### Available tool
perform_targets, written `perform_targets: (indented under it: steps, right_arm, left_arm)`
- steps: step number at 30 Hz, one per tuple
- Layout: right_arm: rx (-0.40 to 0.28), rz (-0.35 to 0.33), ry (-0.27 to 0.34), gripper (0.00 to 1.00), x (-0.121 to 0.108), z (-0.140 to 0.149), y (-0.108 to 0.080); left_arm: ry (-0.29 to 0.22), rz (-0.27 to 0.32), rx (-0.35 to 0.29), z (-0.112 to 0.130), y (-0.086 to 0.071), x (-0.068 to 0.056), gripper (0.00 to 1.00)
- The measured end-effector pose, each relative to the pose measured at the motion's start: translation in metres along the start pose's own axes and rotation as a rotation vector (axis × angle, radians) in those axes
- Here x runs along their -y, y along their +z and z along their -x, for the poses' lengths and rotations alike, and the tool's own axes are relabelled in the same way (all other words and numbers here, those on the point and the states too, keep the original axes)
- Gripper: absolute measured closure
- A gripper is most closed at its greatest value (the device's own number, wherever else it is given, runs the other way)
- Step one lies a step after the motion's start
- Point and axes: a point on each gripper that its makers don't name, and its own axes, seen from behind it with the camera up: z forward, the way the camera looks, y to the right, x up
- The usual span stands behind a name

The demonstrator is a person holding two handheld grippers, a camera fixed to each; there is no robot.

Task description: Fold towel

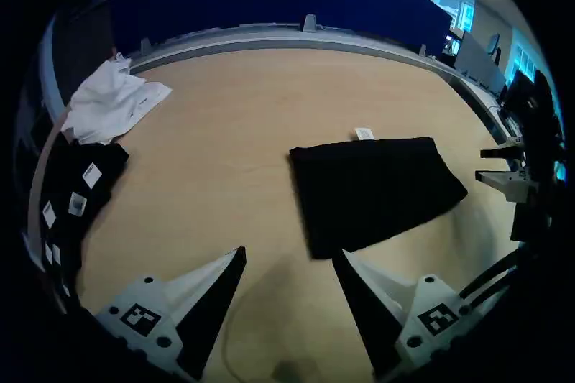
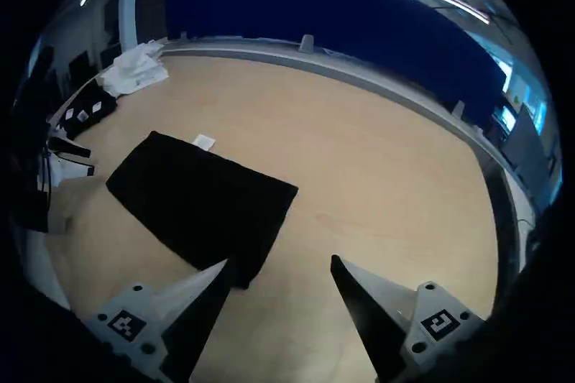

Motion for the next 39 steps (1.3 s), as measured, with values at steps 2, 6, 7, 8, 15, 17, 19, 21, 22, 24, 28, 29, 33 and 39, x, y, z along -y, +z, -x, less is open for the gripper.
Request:
perform_targets:
  steps: [2, 6, 7, 8, 15, 17, 19, 21, 22, 24, 28, 29, 33, 39]
  right_arm:
    - [0.006, -0.026, -0.018, 0.0, 0.005, 0.001, 0.002]
    - [0.019, -0.064, -0.059, 0.0, 0.015, 0.005, 0.004]
    - [0.022, -0.072, -0.071, 0.0, 0.017, 0.006, 0.004]
    - [0.026, -0.081, -0.084, 0.0, 0.019, 0.007, 0.005]
    - [0.049, -0.121, -0.138, 0.0, 0.03, 0.013, 0.009]
    - [0.053, -0.129, -0.14, 0.01, 0.031, 0.014, 0.011]
    - [0.056, -0.14, -0.141, 0.02, 0.033, 0.017, 0.013]
    - [0.061, -0.154, -0.142, 0.04, 0.035, 0.019, 0.015]
    - [0.064, -0.159, -0.142, 0.06, 0.036, 0.021, 0.017]
    - [0.073, -0.169, -0.142, 0.12, 0.038, 0.025, 0.019]
    - [0.096, -0.18, -0.142, 0.26, 0.039, 0.034, 0.023]
    - [0.104, -0.181, -0.142, 0.29, 0.039, 0.037, 0.025]
    - [0.116, -0.192, -0.148, 0.38, 0.042, 0.042, 0.025]
    - [0.137, -0.211, -0.161, 0.54, 0.046, 0.048, 0.024]
  left_arm:
    - [-0.008, -0.008, 0.0, 0.003, -0.004, 0.003, 0.11]
    - [-0.025, -0.023, -0.002, 0.009, -0.013, 0.008, 0.11]
    - [-0.029, -0.026, -0.003, 0.01, -0.015, 0.01, 0.11]
    - [-0.034, -0.03, -0.004, 0.012, -0.018, 0.011, 0.11]
    - [-0.056, -0.058, 0.001, 0.026, -0.03, 0.023, 0.11]
    - [-0.064, -0.065, 0.004, 0.03, -0.033, 0.026, 0.11]
    - [-0.073, -0.07, 0.005, 0.032, -0.035, 0.028, 0.11]
    - [-0.083, -0.073, 0.006, 0.035, -0.038, 0.029, 0.11]
    - [-0.087, -0.075, 0.006, 0.036, -0.039, 0.029, 0.11]
    - [-0.096, -0.077, 0.006, 0.039, -0.041, 0.03, 0.11]
    - [-0.102, -0.082, 0.009, 0.044, -0.045, 0.031, 0.11]
    - [-0.102, -0.083, 0.009, 0.046, -0.046, 0.031, 0.11]
    - [-0.102, -0.087, 0.011, 0.049, -0.05, 0.033, 0.11]
    - [-0.113, -0.09, 0.016, 0.053, -0.052, 0.034, 0.11]
